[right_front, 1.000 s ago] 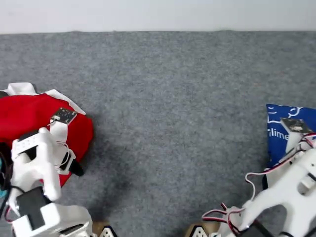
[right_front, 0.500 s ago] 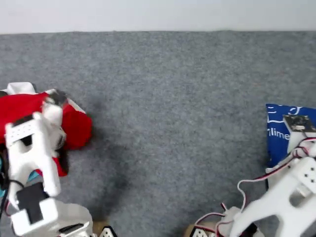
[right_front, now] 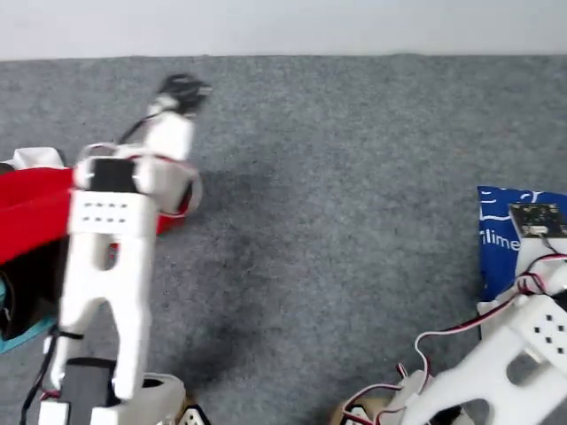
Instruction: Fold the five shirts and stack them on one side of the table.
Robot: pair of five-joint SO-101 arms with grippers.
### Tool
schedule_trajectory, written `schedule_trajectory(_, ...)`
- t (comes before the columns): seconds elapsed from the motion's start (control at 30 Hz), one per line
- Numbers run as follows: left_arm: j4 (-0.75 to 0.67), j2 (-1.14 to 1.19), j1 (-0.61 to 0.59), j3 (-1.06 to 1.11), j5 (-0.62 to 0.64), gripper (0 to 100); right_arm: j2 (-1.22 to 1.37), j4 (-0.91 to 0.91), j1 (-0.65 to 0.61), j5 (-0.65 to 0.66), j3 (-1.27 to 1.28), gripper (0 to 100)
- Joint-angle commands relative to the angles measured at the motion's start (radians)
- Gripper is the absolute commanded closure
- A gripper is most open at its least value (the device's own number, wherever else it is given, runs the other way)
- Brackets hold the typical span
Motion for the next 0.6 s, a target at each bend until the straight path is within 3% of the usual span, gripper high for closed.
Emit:
schedule_trajectory(0.0,-0.081,-0.002,0.195,-0.067,0.021,99,-0.024,0.031,-0.005,-0.003,-0.008,98.3)
schedule_trajectory(0.3,-0.126,0.239,0.535,-0.228,0.049,99,-0.022,0.031,-0.005,-0.006,-0.008,98.3)
schedule_trajectory(0.43,-0.083,0.316,0.603,-0.288,0.087,98,-0.022,0.031,-0.007,-0.008,-0.008,98.3)
schedule_trajectory(0.57,0.052,0.315,0.618,-0.346,0.087,86,-0.021,0.031,-0.012,-0.009,-0.008,97.9)
